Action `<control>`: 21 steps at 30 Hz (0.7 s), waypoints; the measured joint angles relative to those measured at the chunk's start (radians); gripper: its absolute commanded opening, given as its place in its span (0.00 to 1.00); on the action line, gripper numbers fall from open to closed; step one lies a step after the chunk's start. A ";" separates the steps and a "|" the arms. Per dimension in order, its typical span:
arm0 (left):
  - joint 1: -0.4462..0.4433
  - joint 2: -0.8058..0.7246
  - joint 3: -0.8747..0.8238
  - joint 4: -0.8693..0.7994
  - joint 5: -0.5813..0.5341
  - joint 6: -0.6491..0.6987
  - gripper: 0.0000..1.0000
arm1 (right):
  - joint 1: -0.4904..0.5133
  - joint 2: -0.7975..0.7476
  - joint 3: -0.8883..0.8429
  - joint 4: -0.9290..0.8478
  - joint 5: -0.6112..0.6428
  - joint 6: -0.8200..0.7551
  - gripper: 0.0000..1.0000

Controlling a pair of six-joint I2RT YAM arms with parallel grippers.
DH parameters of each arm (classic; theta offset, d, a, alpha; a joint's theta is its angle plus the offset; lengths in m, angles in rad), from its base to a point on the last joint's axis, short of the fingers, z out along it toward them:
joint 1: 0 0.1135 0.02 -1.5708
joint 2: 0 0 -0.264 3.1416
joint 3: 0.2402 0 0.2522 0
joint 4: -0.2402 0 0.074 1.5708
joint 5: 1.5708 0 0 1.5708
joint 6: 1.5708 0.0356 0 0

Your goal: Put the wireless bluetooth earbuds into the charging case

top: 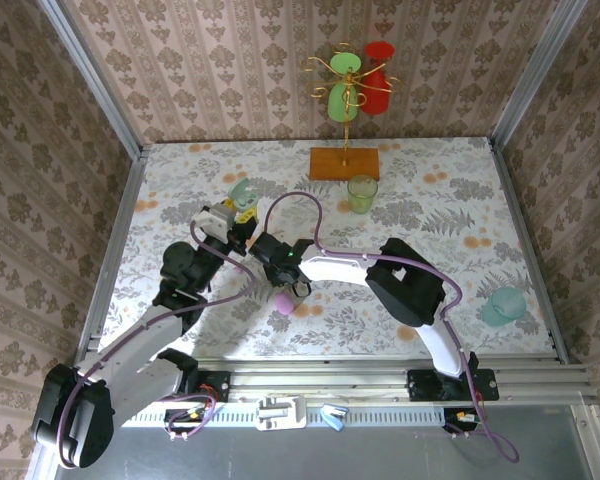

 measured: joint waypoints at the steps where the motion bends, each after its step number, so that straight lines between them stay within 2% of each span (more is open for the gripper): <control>1: 0.000 0.000 0.000 0.000 0.000 0.000 0.10 | 0.000 0.000 0.000 0.000 0.003 -0.001 0.37; 7: 0.000 0.000 0.000 0.000 0.000 -0.001 0.10 | 0.000 0.000 0.000 -0.009 0.013 -0.006 0.29; 16: 0.000 0.000 0.000 0.000 0.000 -0.016 0.10 | 0.000 -0.024 -0.035 0.001 0.006 -0.017 0.35; 21: 0.000 0.000 0.000 0.000 0.000 -0.018 0.10 | 0.000 -0.071 -0.089 0.000 -0.012 -0.023 0.34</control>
